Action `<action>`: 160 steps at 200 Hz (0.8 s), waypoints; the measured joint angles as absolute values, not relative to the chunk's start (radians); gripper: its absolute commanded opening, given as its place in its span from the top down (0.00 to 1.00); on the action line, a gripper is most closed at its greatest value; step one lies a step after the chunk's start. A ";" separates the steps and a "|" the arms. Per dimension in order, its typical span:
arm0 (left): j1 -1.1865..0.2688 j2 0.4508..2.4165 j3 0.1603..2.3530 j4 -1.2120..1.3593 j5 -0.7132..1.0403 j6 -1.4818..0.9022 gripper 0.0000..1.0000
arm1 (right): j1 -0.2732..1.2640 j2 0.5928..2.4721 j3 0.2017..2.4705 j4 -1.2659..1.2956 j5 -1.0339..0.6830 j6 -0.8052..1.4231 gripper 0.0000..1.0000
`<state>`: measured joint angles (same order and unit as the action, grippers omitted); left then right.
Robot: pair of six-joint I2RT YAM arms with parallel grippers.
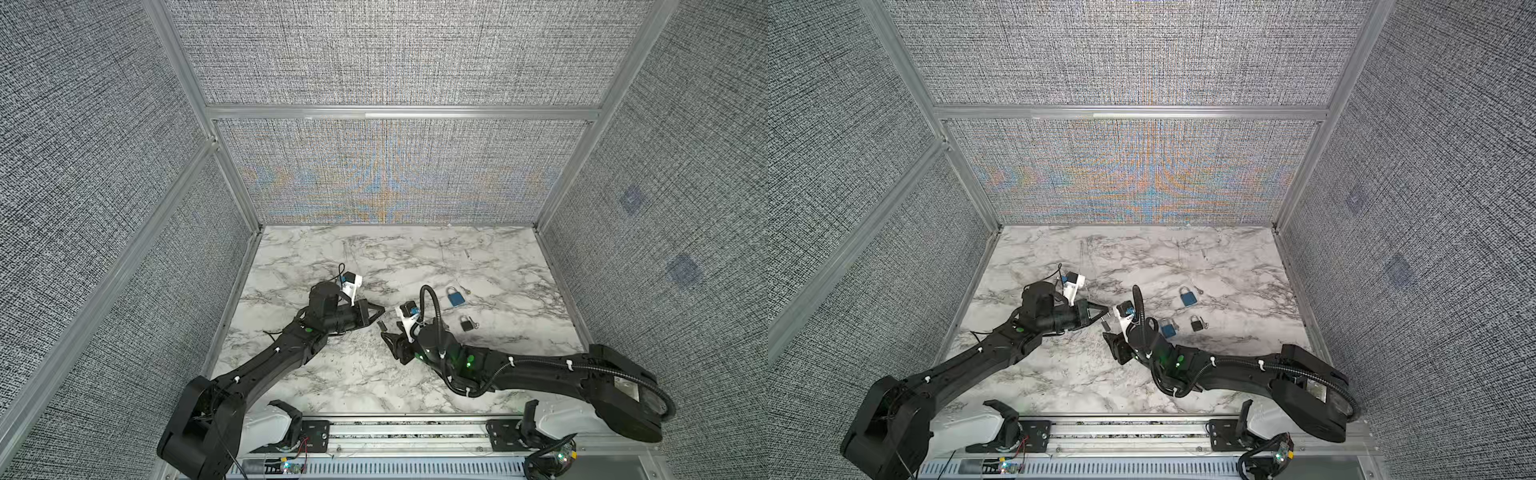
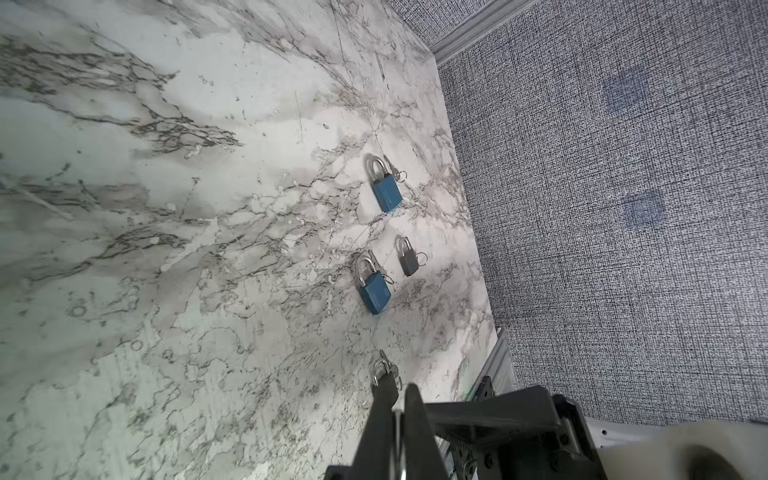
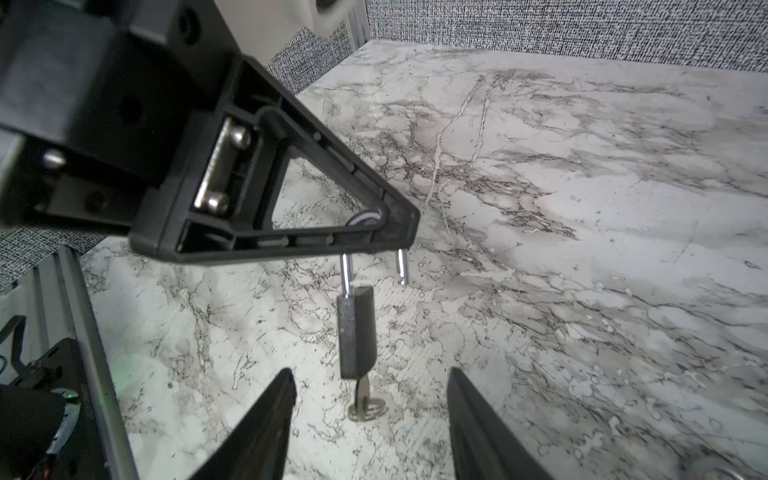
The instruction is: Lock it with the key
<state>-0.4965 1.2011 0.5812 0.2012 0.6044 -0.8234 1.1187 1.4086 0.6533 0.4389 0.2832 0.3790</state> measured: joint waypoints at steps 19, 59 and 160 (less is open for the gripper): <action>-0.497 1.201 0.579 0.202 0.605 -0.828 1.00 | 1.113 1.423 0.655 0.462 0.283 0.369 0.62; -0.497 1.213 0.571 0.204 0.605 -0.841 1.00 | 1.085 1.449 0.661 0.495 0.254 0.369 0.64; -0.498 1.221 0.579 0.234 0.621 -0.864 1.00 | 1.048 1.512 0.697 0.522 0.175 0.389 0.64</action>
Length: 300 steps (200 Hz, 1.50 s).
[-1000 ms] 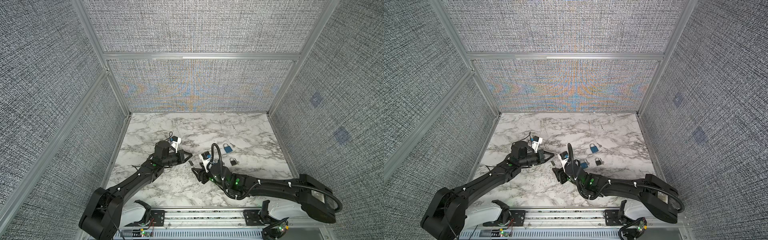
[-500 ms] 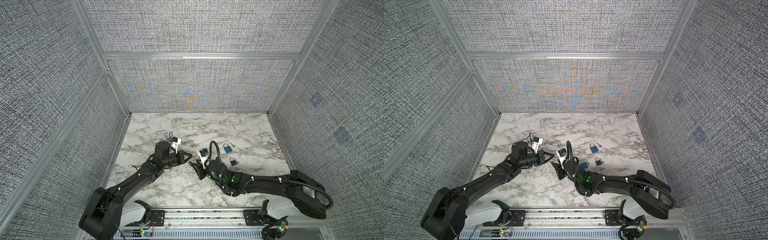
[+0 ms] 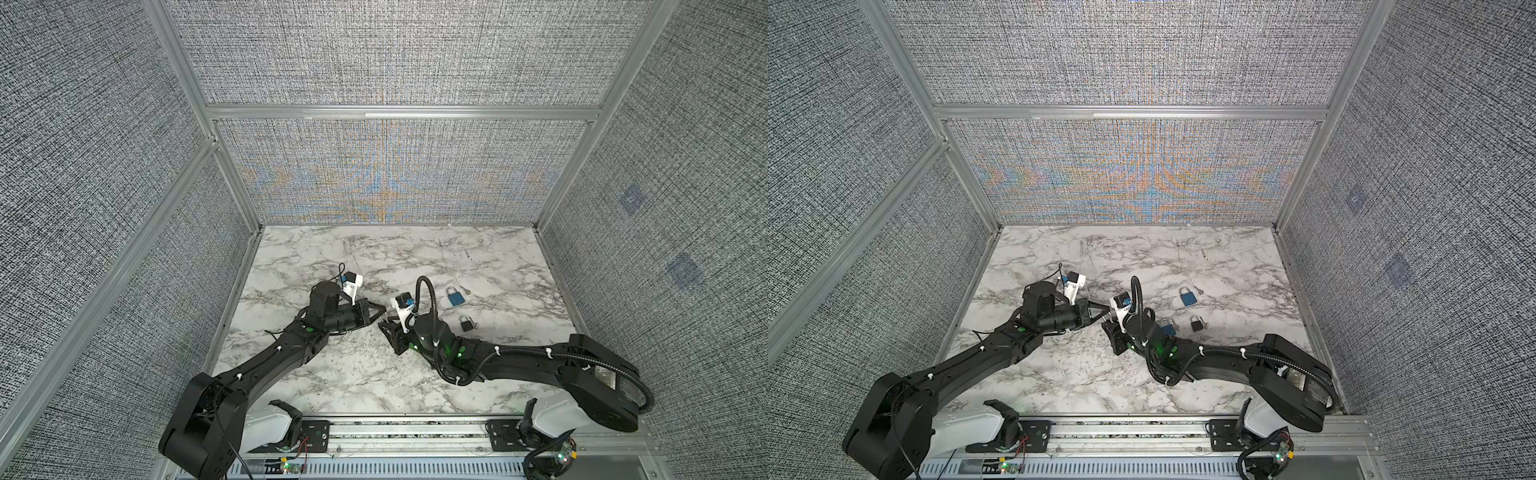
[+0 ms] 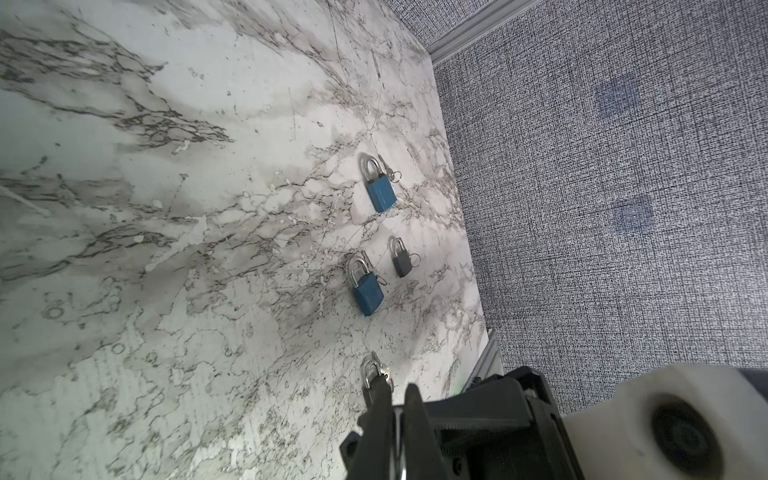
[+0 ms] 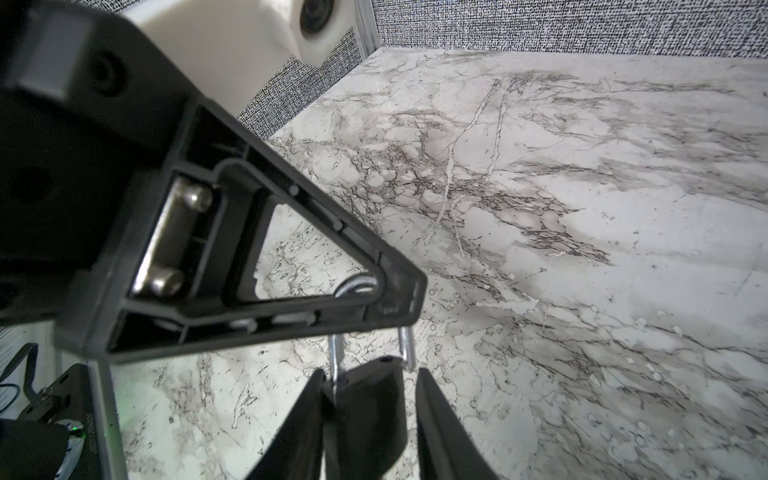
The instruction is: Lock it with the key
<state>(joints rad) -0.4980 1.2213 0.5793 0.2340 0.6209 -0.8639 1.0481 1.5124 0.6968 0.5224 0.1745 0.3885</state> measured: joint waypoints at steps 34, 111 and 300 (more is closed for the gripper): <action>-0.498 1.223 0.582 0.237 0.624 -0.865 1.00 | 1.045 1.516 0.697 0.523 0.168 0.391 0.66; -0.498 1.223 0.583 0.238 0.617 -0.866 1.00 | 1.033 1.520 0.697 0.534 0.142 0.403 0.71; -0.499 1.150 0.607 0.212 0.612 -0.865 0.78 | 0.971 1.416 0.659 0.558 -0.063 0.433 1.00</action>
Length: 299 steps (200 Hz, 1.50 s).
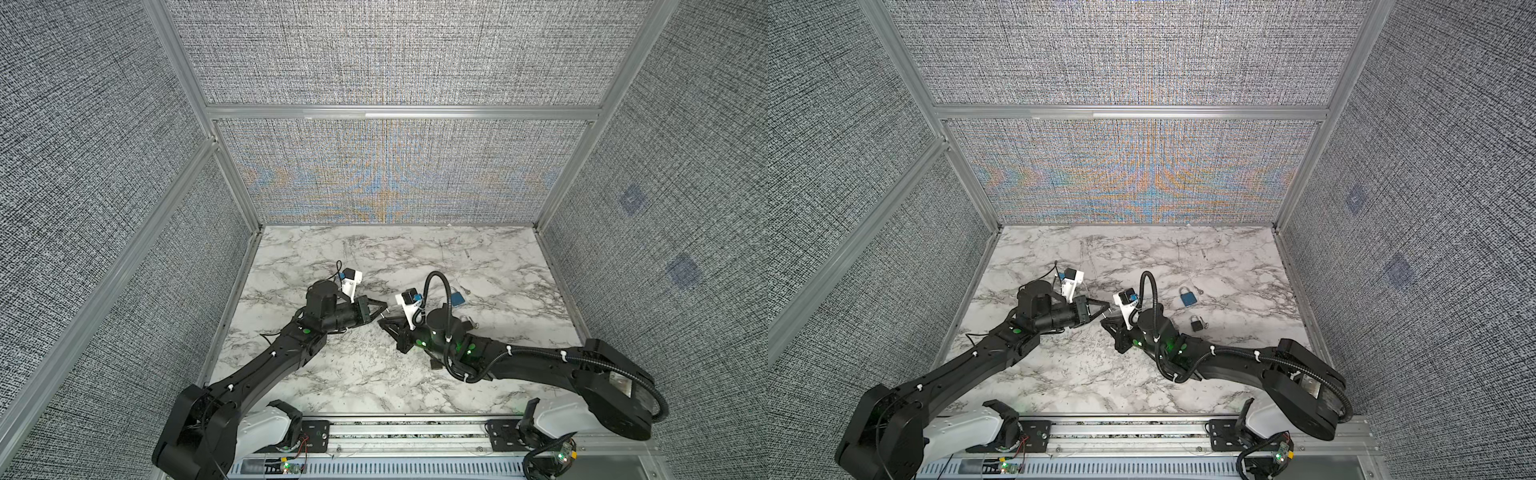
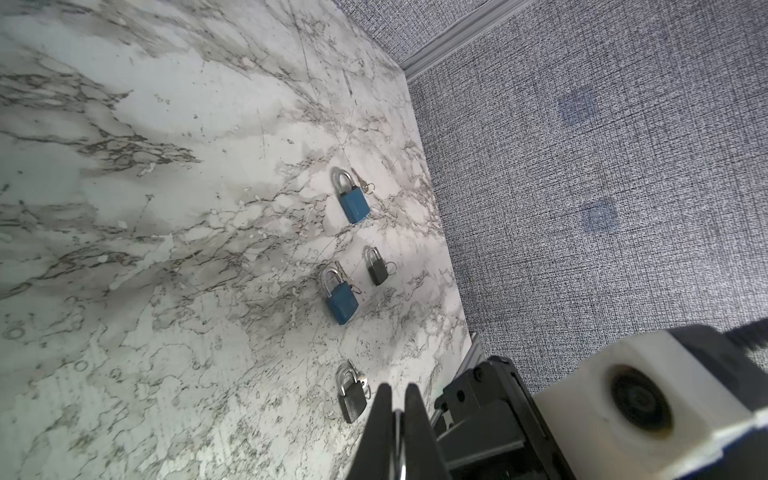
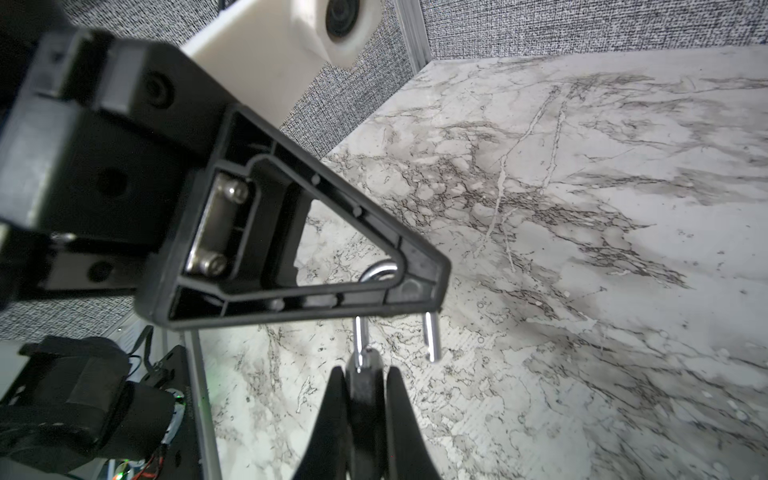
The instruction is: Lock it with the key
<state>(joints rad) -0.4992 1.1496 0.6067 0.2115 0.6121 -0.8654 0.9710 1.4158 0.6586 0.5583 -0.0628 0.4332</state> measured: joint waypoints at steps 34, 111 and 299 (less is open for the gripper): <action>-0.482 1.108 0.632 0.156 0.541 -0.805 0.63 | 0.909 1.366 0.649 0.445 -0.159 0.459 1.00; -0.514 1.127 0.633 0.208 0.697 -0.680 0.76 | 0.865 1.356 0.666 0.278 -0.486 0.457 1.00; -0.540 1.151 0.594 0.151 0.815 -0.590 0.72 | 0.741 1.290 0.634 0.305 -0.750 0.555 1.00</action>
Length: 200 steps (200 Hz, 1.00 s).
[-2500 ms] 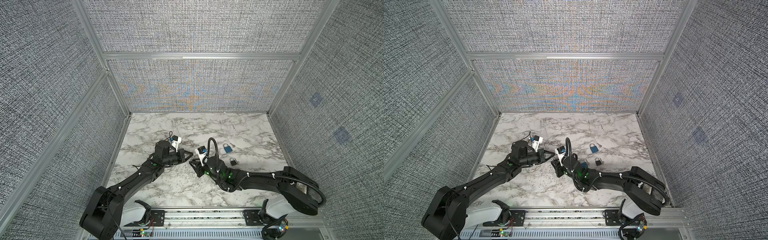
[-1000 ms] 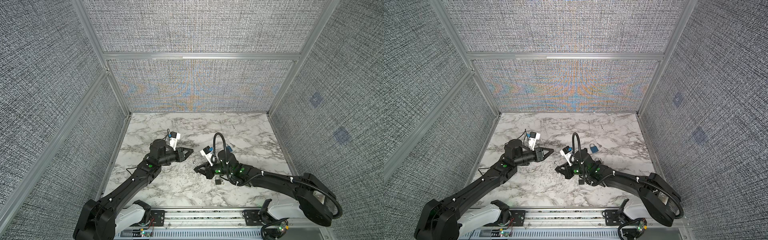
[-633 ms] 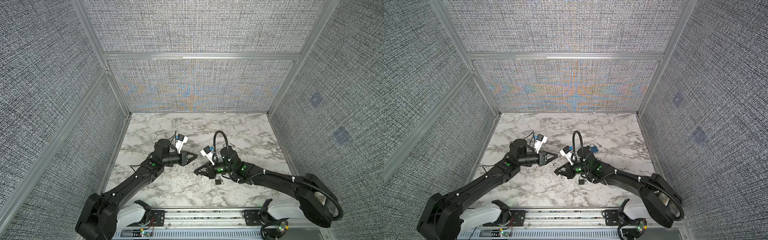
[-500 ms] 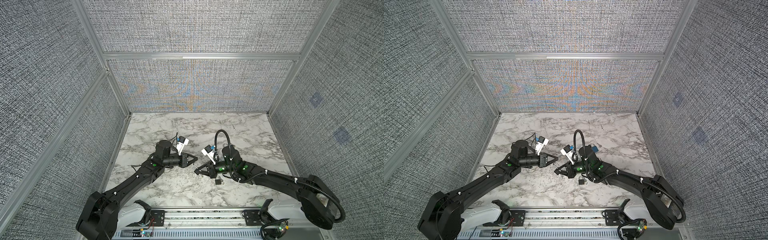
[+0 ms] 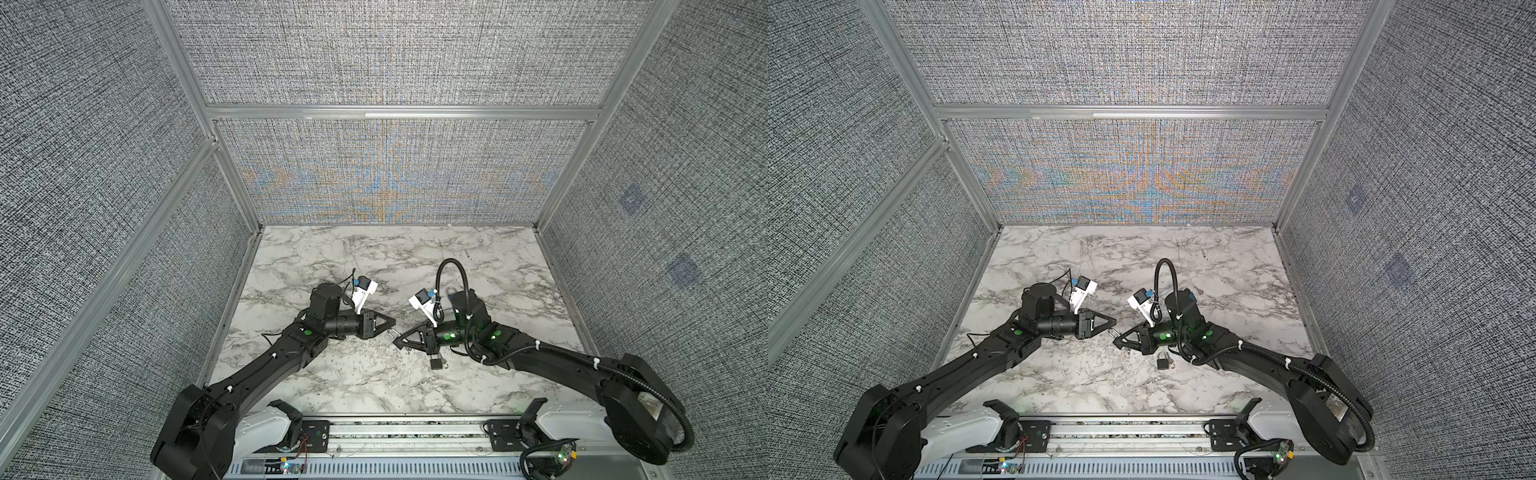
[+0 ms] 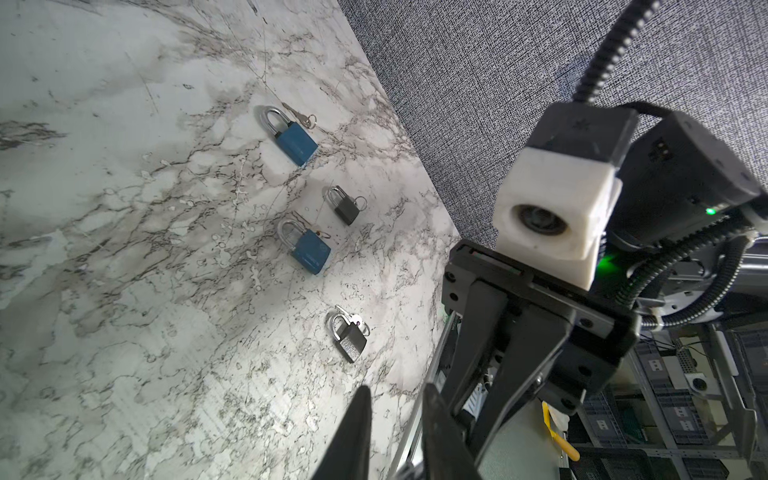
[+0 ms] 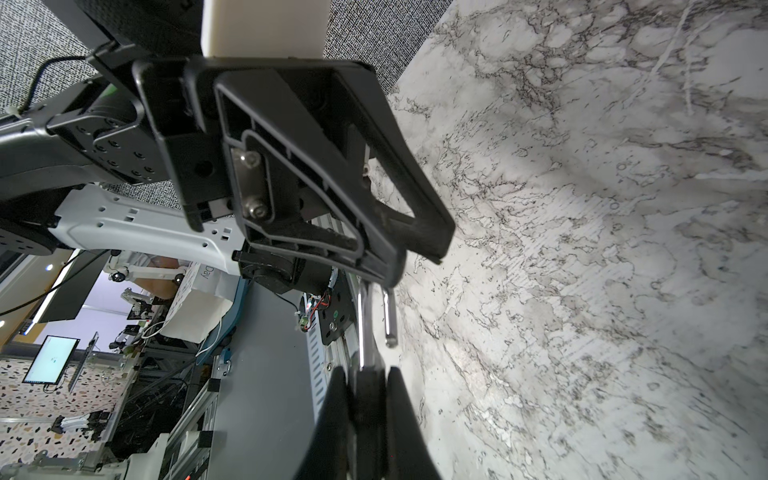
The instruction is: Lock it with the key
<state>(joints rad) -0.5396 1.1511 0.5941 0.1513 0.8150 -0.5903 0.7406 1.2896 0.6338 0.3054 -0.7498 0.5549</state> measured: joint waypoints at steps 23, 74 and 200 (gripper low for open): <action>-0.540 1.149 0.588 0.174 0.844 -0.594 0.69 | 0.731 1.295 0.625 0.323 -0.769 0.567 1.00; -0.539 1.119 0.559 0.228 0.900 -0.611 0.71 | 0.705 1.303 0.598 0.386 -0.817 0.619 1.00; -0.537 1.121 0.542 0.243 0.916 -0.618 0.82 | 0.688 1.320 0.596 0.449 -0.864 0.685 1.00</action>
